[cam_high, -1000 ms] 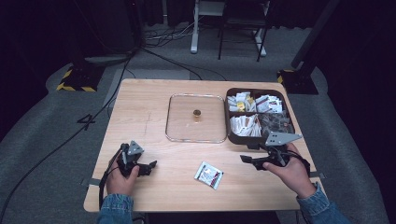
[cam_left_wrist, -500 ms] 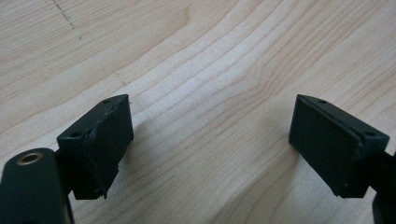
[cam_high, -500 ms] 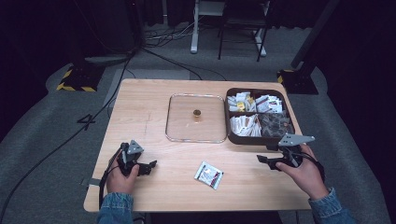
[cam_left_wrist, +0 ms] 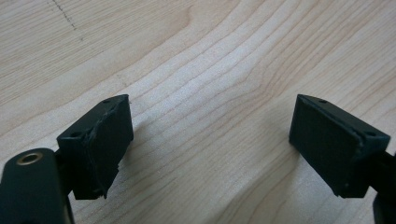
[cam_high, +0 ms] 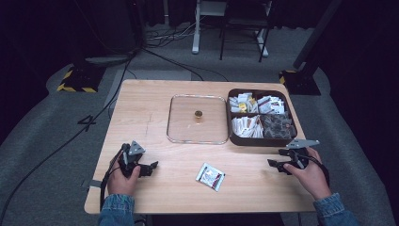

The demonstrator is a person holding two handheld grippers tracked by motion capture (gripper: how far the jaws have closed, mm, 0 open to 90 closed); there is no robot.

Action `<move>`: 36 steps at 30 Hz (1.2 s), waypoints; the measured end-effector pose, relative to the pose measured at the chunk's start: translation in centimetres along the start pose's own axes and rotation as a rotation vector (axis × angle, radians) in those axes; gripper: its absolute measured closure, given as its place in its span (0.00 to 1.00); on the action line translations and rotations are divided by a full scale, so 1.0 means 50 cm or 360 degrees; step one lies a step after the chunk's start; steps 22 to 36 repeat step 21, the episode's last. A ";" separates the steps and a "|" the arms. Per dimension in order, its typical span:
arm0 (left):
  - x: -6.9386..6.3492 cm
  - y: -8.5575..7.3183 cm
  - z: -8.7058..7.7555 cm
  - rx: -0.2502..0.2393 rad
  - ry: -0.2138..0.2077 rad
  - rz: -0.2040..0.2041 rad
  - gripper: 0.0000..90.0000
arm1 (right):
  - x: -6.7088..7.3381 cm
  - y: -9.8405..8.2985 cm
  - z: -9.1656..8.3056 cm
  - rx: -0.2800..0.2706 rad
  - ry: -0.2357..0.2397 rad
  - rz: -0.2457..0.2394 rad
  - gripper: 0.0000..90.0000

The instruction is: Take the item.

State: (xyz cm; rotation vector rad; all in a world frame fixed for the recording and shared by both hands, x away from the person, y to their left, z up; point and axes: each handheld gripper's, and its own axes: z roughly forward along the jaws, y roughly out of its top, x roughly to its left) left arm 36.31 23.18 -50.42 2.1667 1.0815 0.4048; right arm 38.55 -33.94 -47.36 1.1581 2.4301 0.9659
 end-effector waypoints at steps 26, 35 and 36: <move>0.000 0.001 0.000 0.0004 0.0003 -0.0003 0.15 | -0.019 -0.052 0.036 -0.0101 -0.0045 -0.0028 0.06; 0.000 0.001 0.000 0.0004 0.0003 -0.0003 0.15 | -0.019 -0.052 0.036 -0.0101 -0.0045 -0.0028 0.06; 0.000 0.001 0.000 0.0004 0.0003 -0.0003 0.15 | -0.019 -0.052 0.036 -0.0101 -0.0045 -0.0028 0.06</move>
